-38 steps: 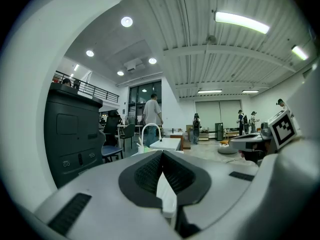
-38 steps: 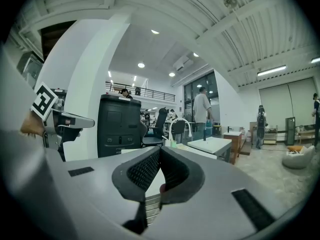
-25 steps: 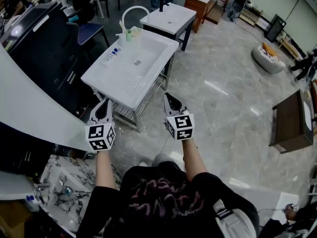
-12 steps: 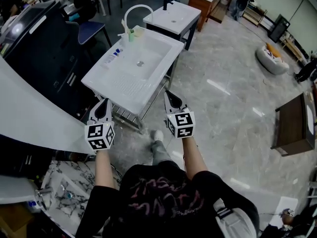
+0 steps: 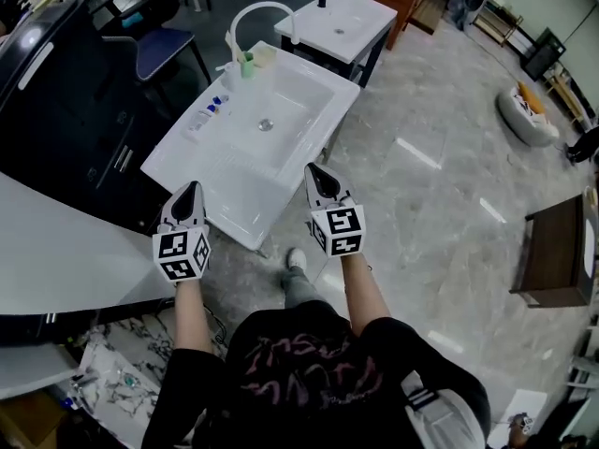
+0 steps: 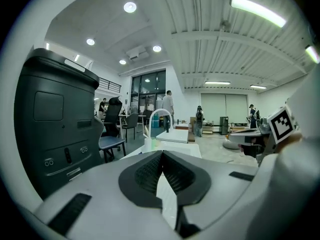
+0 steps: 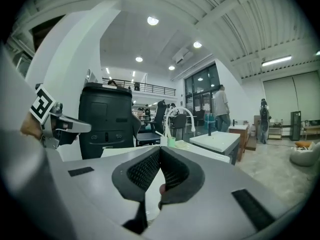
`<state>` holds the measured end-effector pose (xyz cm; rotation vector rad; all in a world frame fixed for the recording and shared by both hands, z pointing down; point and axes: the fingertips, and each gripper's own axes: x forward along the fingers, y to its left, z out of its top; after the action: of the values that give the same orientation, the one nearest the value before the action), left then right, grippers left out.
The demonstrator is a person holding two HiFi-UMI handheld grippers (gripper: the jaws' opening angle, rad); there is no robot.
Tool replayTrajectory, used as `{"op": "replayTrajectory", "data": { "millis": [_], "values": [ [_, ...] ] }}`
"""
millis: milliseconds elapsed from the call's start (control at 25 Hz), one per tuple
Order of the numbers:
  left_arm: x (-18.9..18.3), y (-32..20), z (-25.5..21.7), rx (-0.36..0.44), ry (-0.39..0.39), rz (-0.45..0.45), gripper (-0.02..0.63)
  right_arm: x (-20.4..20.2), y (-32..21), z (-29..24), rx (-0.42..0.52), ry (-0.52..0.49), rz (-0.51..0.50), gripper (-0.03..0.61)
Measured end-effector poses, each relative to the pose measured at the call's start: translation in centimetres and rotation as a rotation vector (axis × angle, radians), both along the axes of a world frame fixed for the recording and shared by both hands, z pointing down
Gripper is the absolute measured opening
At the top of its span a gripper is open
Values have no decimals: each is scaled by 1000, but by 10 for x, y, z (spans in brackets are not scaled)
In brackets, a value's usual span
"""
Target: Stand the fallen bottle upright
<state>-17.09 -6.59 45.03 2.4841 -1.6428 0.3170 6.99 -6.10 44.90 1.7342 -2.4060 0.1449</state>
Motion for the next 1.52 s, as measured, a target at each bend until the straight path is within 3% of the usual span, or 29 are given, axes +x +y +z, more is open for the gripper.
{"op": "replayTrajectory", "data": {
  "millis": [360, 600, 920, 1520],
  "values": [
    [25, -104, 7, -35, -28, -63, 15, 24, -119, 11, -33, -16, -71, 14],
    [38, -143, 5, -54, -49, -107, 15, 36, -164, 15, -61, -40, -114, 14],
    [41, -173, 12, -80, -73, -114, 17, 30, -196, 25, -79, -45, -148, 14],
    [21, -205, 37, -124, -80, -47, 17, 2, -220, 35, -86, -30, -113, 12]
  ]
}}
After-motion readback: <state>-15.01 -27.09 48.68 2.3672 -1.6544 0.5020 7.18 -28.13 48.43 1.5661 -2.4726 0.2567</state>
